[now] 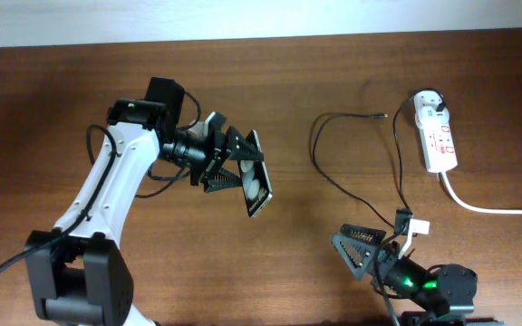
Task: Plug charger to phone and switch on socket
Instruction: 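Move the right gripper to the phone and grasp its edge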
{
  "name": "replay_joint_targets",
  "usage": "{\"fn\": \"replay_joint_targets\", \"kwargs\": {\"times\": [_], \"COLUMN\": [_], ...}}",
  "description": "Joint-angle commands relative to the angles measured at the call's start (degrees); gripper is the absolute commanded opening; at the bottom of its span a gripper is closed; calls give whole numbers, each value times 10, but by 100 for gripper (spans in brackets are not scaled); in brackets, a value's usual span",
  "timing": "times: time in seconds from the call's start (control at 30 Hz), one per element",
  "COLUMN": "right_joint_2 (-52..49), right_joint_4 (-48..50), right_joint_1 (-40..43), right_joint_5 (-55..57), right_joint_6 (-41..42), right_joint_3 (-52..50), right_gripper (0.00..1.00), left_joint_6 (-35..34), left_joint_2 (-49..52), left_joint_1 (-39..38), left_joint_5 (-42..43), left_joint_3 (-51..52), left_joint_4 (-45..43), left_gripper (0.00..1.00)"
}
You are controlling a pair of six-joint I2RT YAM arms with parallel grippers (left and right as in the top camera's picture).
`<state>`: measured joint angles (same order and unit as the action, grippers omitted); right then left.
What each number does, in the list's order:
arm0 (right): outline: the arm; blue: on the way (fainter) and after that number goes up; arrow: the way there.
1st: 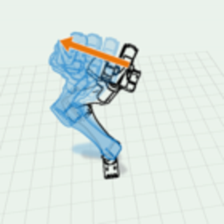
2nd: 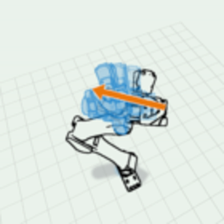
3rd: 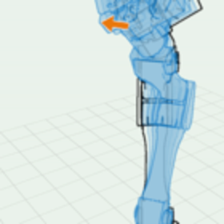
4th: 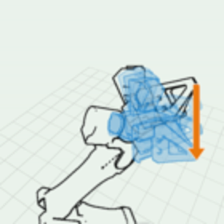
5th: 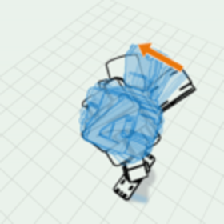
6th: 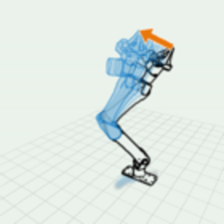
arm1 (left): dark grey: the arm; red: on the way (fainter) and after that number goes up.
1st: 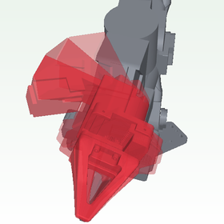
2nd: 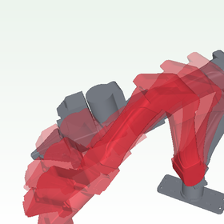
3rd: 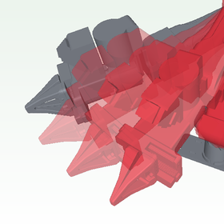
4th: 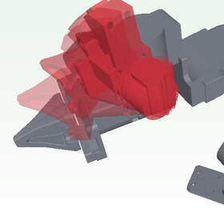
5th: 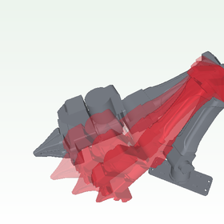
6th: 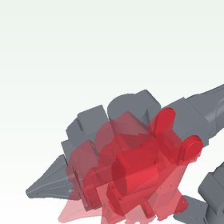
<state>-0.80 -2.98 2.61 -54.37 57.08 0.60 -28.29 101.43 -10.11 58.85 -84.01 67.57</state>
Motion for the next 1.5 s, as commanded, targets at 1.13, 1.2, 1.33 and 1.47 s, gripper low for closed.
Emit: {"fn": "replay_joint_targets", "kwargs": {"times": [1.13,1.2,1.33,1.47], "right_joint_2": [-616,-622,-631,-652], "right_joint_4": [-110,-111,-98,-76], "right_joint_1": [-407,-444,-461,-461], "right_joint_5": [552,639,669,668], "right_joint_6": [-329,-285,-210,-194], "right_joint_3": [486,486,486,486], "right_gripper": [98,98,99,99], "left_joint_6": [-170,-174,-174,-174], "left_joint_2": [-4,-4,-4,-4], "left_joint_1": [0,0,0,0], "left_joint_5": [-35,-27,-10,-1], "left_joint_3": [-3,-3,-3,-3], "left_joint_4": [-130,-131,-131,-131], "left_gripper": [59,59,59,59]}}
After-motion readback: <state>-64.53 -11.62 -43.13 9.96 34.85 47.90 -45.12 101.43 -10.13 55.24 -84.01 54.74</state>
